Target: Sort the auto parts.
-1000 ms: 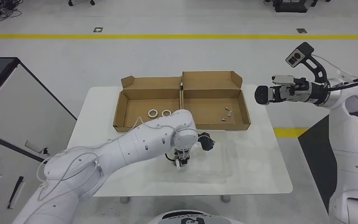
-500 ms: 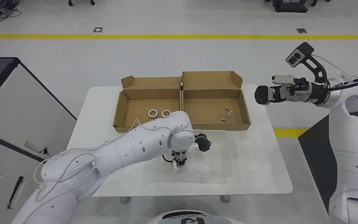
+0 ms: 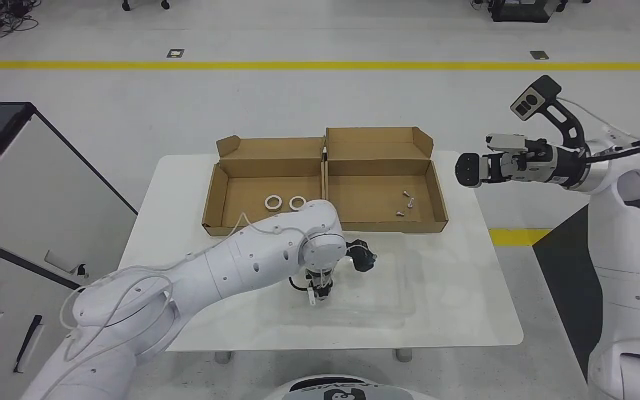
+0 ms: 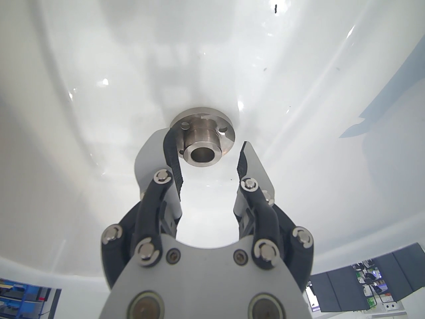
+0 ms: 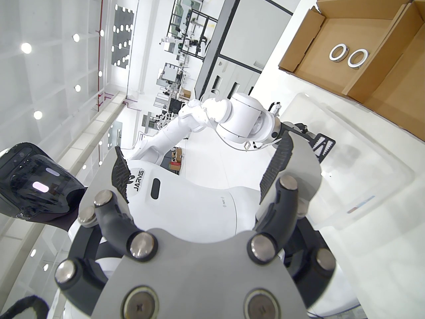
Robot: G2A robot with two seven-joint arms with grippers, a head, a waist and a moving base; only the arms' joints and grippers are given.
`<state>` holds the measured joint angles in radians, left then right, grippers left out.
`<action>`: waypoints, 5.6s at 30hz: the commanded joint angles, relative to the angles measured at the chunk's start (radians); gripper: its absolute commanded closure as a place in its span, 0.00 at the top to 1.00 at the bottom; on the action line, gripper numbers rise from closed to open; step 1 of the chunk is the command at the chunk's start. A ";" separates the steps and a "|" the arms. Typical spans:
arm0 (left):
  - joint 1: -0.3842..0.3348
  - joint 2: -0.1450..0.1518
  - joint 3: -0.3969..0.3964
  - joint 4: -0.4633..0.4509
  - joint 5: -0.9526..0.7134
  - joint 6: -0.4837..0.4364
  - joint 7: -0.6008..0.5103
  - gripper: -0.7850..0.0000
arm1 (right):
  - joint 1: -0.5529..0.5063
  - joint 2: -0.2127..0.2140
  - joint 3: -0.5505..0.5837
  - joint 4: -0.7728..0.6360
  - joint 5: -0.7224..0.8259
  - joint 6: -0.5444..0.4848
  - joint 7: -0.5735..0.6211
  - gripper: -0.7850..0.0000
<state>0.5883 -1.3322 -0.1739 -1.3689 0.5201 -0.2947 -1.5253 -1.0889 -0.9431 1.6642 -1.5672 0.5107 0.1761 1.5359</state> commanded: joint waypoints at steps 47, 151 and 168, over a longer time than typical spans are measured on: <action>-0.113 0.061 -0.100 -0.281 -0.050 0.147 -0.011 0.00 | 0.000 0.000 0.000 0.000 0.000 0.000 0.000 1.00; 0.359 0.110 -1.044 -0.389 -1.682 -0.331 0.331 0.00 | 0.000 0.000 0.000 0.000 0.000 0.000 0.000 1.00; 0.368 0.083 -1.042 -0.393 -1.606 -0.338 0.338 0.00 | 0.000 0.000 0.000 0.000 0.000 0.000 0.000 1.00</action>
<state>0.9544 -1.2476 -1.2170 -1.7600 -1.0550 -0.6364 -1.1841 -1.0889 -0.9431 1.6642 -1.5672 0.5107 0.1761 1.5359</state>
